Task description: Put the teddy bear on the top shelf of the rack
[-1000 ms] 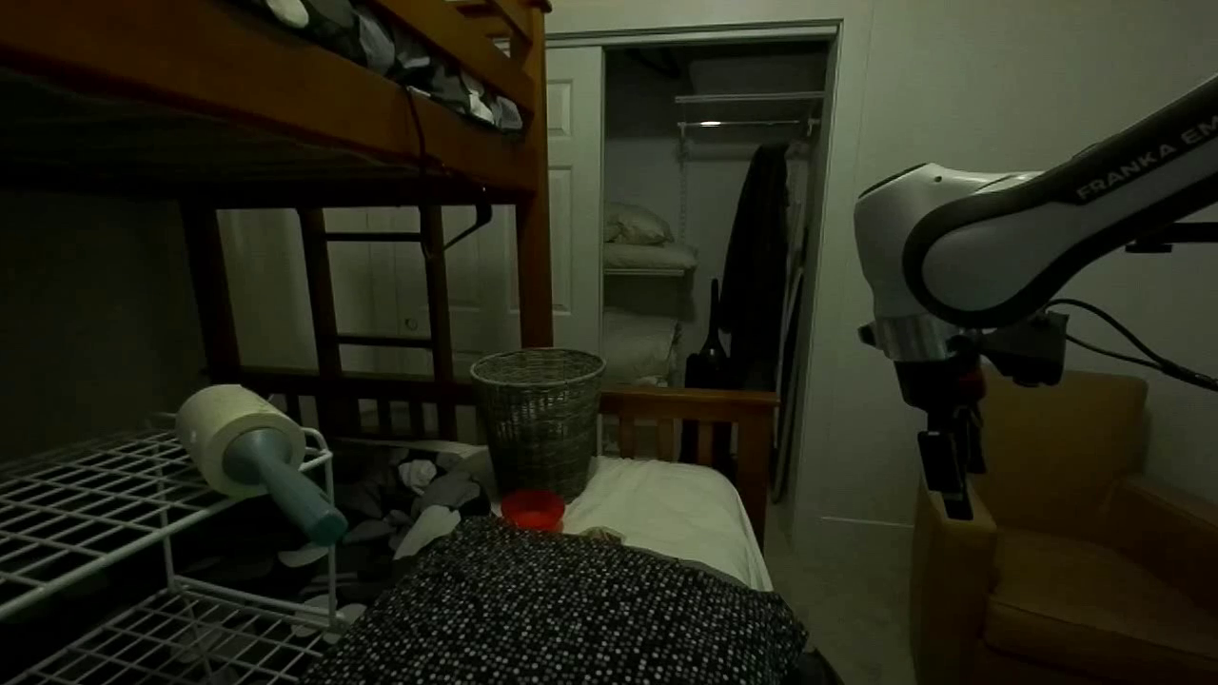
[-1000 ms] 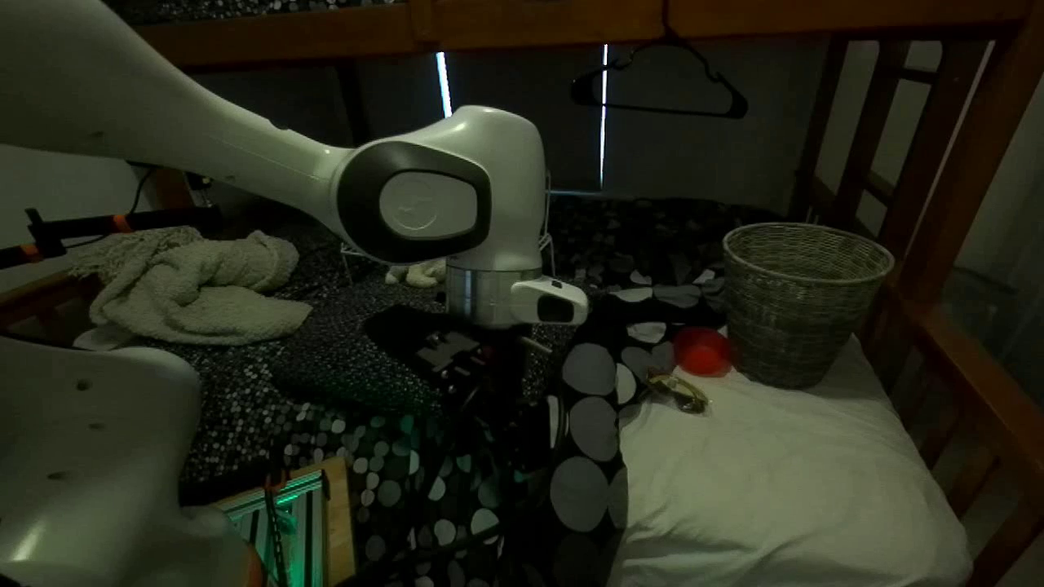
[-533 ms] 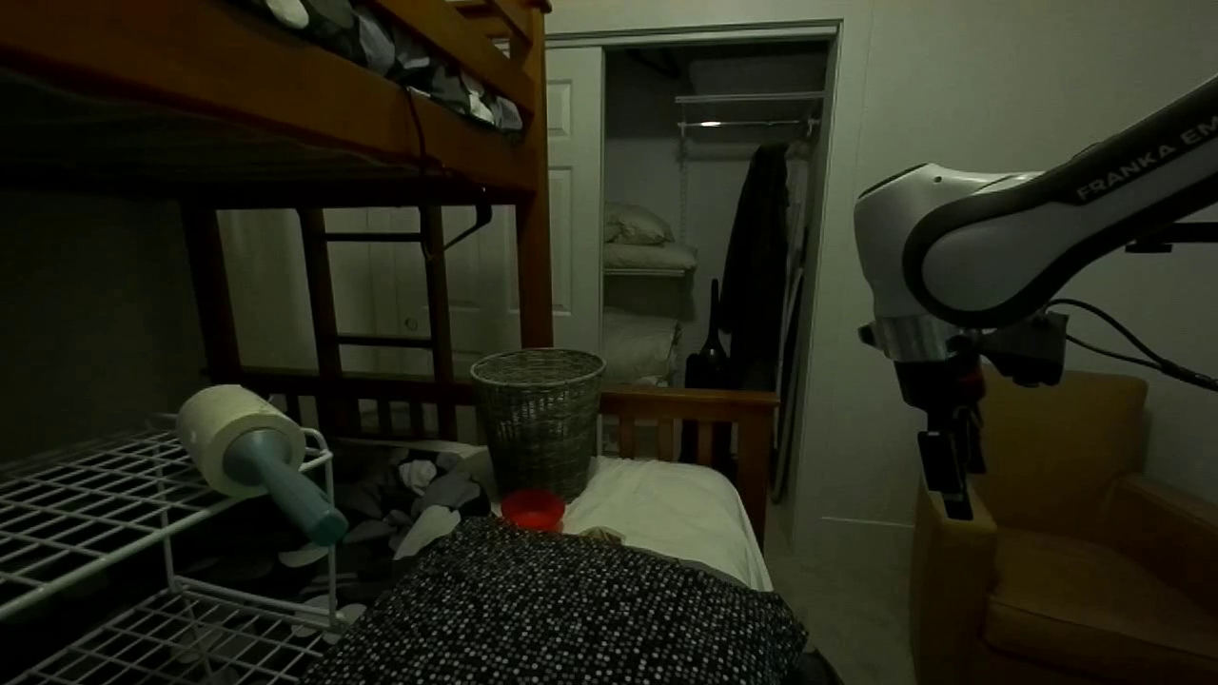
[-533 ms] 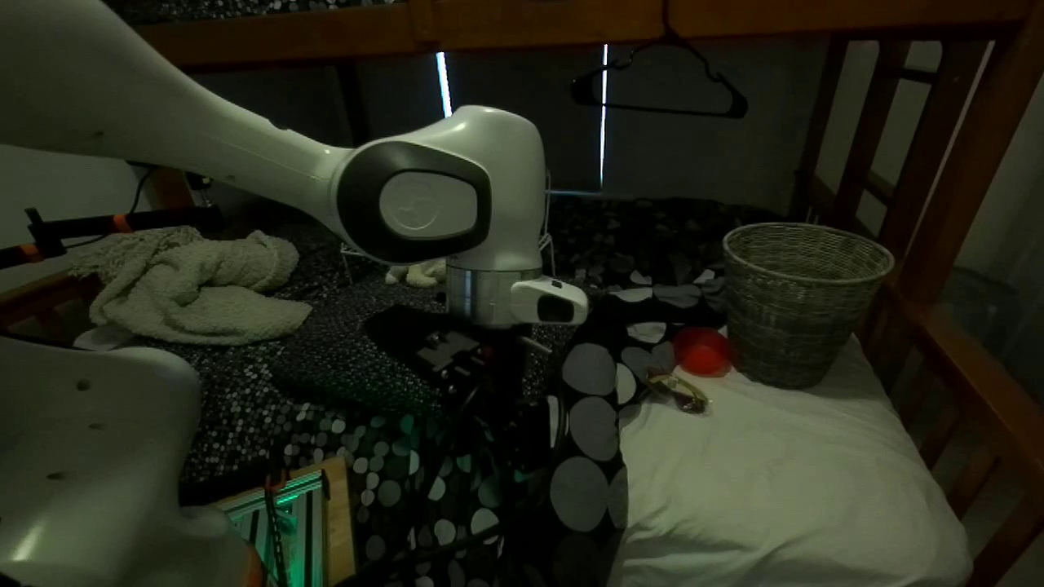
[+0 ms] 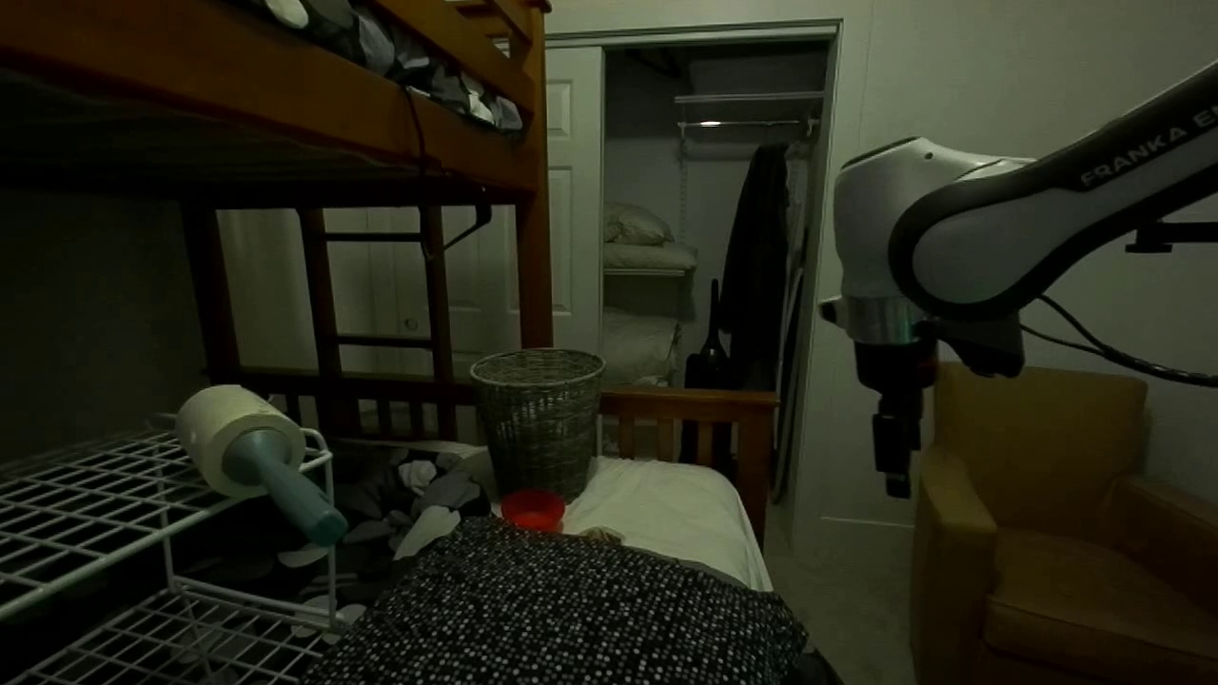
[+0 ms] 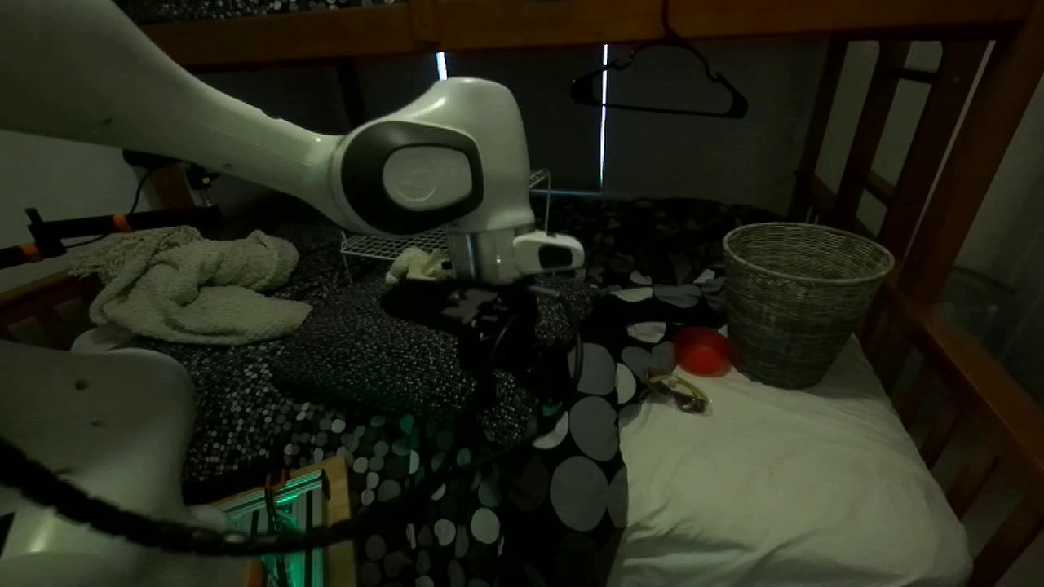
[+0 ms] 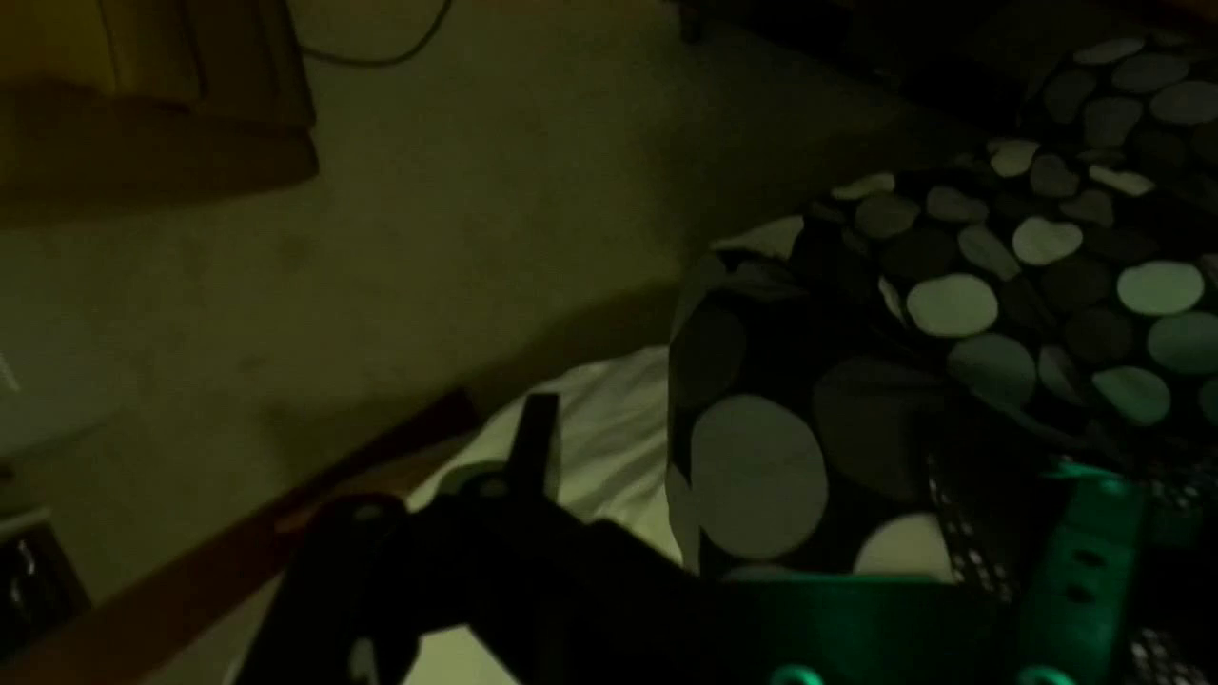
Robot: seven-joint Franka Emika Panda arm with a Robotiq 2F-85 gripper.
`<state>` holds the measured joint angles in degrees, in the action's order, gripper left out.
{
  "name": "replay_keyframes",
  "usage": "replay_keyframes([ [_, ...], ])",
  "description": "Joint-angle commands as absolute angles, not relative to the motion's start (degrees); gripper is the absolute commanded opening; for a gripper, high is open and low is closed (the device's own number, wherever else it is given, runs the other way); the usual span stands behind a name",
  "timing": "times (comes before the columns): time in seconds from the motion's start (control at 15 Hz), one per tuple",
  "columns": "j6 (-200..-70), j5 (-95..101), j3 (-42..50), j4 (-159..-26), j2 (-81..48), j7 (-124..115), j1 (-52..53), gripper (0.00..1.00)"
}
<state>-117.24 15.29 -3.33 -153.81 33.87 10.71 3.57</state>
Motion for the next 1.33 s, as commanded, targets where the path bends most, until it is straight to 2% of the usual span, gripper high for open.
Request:
replay_keyframes([
  [0.0, -121.62, 13.4, -7.25, -147.78, 31.47, 10.59, 9.74, 1.0],
  [0.53, -135.04, 6.05, -11.37, -136.76, 24.8, 18.75, 21.99, 1.0],
  [0.93, -133.08, 7.76, -12.45, -137.78, 26.32, 15.35, 19.68, 1.0],
  [1.27, -149.8, -0.66, -13.73, -133.73, 16.82, 23.14, 28.23, 1.0],
])
